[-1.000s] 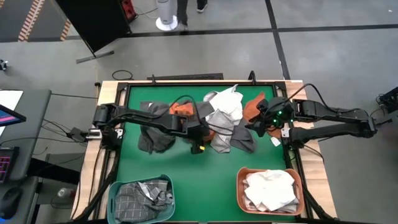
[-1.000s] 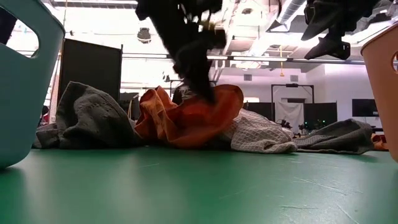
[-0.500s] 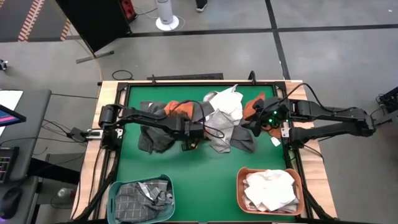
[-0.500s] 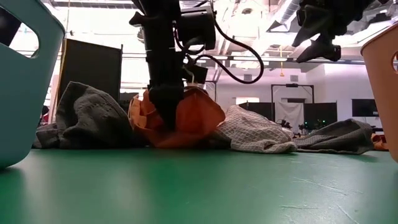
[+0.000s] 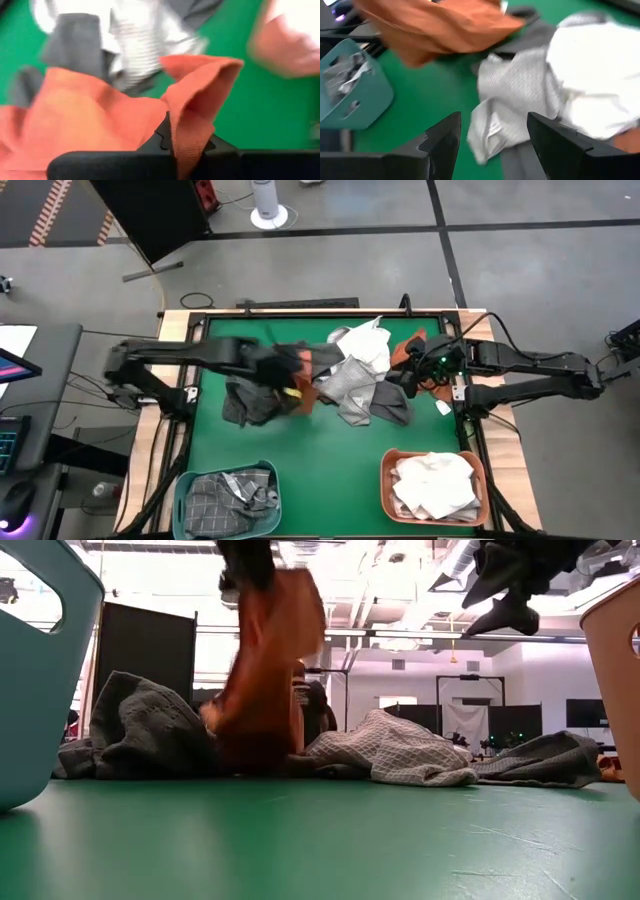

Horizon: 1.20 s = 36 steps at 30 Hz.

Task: Sort towels by color in basket
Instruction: Put the left orange towel into the green bin

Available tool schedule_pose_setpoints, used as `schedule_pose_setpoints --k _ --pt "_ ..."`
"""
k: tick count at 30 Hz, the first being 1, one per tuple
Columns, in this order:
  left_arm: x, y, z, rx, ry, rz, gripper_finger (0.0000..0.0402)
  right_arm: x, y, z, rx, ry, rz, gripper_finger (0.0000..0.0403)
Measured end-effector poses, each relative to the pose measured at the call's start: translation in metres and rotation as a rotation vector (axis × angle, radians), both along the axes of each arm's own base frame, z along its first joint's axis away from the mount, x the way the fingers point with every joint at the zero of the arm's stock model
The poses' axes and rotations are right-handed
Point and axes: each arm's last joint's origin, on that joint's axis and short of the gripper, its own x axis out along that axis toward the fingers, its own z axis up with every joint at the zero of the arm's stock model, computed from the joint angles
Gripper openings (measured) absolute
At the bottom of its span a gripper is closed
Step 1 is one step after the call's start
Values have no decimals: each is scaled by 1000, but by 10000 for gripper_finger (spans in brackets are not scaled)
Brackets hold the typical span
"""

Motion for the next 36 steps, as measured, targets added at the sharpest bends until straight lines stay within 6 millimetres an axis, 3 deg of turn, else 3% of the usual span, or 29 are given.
schedule_pose_setpoints --k 4,8,13,17,25,32,36 --pt "-47 -7 45 -194 -191 40 1 5 -7 2 -109 -15 -53 269" --pt "-87 -15 80 -273 -402 17 0 16 -16 2 -161 -43 -98 269" --pt "-124 -22 114 -340 -657 -59 0 31 -24 -7 -157 -17 -119 269" --pt "-145 -30 129 -527 -742 -144 0 40 -26 -19 -141 49 -110 269" --pt "-165 -61 123 -1063 -396 -177 0 52 -30 -33 -129 113 -106 269" --pt "-189 -75 125 -1368 -102 -168 0 54 -36 -34 -128 108 -131 269" --pt "-207 -79 117 -1454 186 -115 0 53 -41 -34 -128 102 -156 269"
